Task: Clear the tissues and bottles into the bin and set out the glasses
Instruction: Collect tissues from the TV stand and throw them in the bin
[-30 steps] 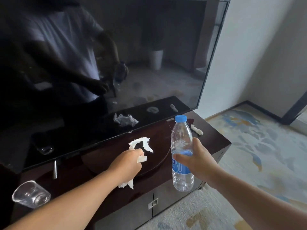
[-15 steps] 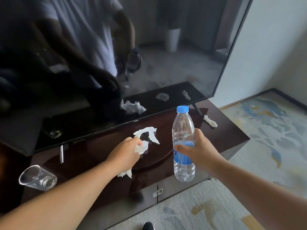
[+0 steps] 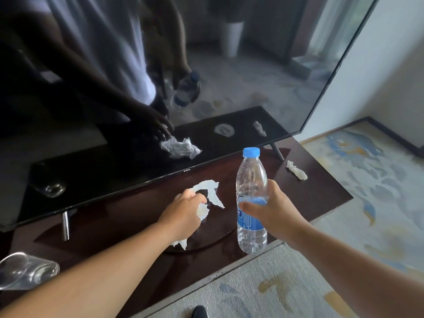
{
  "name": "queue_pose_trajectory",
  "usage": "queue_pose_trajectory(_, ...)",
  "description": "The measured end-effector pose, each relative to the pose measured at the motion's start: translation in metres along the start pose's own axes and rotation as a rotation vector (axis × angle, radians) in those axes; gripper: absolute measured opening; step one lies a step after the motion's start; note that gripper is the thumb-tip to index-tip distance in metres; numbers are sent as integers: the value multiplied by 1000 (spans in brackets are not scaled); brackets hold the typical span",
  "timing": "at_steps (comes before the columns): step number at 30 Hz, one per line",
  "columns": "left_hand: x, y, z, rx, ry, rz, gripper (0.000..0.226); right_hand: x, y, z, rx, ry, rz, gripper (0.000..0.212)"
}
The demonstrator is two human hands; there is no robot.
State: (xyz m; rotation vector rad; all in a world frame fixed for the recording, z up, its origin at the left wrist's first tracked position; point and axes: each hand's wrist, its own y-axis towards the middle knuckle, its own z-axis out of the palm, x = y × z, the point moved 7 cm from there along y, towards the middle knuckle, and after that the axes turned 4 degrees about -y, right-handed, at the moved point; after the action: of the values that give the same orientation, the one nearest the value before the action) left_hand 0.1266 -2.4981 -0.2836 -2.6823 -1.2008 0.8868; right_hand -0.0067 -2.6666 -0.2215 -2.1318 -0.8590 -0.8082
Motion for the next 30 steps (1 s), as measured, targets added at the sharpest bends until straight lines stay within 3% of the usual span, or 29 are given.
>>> queue_pose_trajectory(11, 8, 11, 47, 123, 76, -37, 50, -14, 18, -3, 36, 0, 22, 49)
queue_pose_trajectory(17, 12, 11, 50, -1, 150, -112, 40, -21, 22, -9, 61, -8, 33, 53)
queue_pose_trajectory(23, 11, 9, 42, 16, 76, -154, 20, -17, 24, -9, 97, -3, 13, 55)
queue_pose_trajectory(28, 0, 7, 23, -47, -82, -123, 38, -14, 26, -11, 106, 8, -19, 54)
queue_pose_trajectory(30, -7, 7, 13, -102, -95, -112, 32, -14, 27, -12, 106, 13, -28, 52)
